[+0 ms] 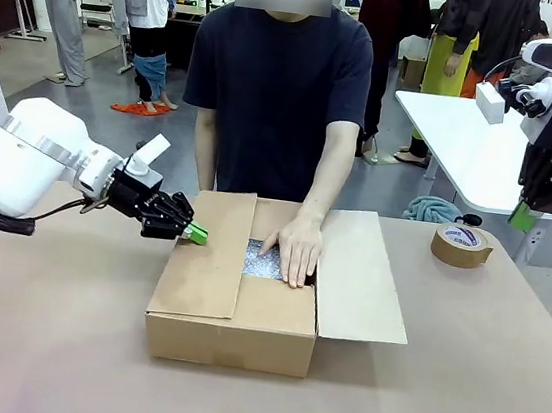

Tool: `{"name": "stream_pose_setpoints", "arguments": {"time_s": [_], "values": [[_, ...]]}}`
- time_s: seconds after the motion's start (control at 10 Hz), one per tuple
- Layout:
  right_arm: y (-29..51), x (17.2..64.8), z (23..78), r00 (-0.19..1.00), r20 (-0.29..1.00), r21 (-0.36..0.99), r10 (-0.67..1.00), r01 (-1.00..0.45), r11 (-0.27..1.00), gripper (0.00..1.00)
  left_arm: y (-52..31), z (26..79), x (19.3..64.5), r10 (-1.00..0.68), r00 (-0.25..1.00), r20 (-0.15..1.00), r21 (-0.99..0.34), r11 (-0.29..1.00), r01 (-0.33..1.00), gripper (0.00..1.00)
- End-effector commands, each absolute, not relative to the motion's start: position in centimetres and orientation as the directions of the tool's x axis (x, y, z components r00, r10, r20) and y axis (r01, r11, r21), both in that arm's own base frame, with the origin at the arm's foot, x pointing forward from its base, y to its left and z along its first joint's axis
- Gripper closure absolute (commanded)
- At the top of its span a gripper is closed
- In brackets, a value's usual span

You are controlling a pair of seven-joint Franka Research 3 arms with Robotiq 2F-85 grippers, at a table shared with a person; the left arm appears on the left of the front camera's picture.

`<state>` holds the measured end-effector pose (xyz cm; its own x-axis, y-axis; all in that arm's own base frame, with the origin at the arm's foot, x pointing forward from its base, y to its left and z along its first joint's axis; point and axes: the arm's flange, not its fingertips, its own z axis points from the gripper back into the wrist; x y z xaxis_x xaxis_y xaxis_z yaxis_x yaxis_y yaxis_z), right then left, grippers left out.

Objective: Wrap the clocks to prevent damage.
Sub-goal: Push the right (or left) flap of the Package Box to close it.

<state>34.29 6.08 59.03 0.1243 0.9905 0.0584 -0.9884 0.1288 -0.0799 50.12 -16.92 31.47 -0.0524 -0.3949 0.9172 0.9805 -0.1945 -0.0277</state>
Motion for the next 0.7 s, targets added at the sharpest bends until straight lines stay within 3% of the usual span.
{"name": "stream_pose_setpoints", "arguments": {"time_s": [0.0,0.3,0.6], "values": [[6.2,34.3,58.9,0.132,0.071,-0.073,0.989,-0.988,0.137,0.99,-16.8,30.3,50.7,-0.411,-0.040,0.911,-0.036,-0.174,0.984,1.00],[6.2,34.3,58.9,0.132,0.071,-0.073,0.989,-0.988,0.137,0.99,-15.1,30.4,50.8,-0.364,0.024,0.931,-0.087,-0.157,0.984,1.00],[6.2,34.3,58.9,0.132,0.071,-0.073,0.989,-0.988,0.137,0.99,-16.4,31.2,50.4,-0.384,-0.021,0.923,-0.054,-0.185,0.981,1.00]]}}
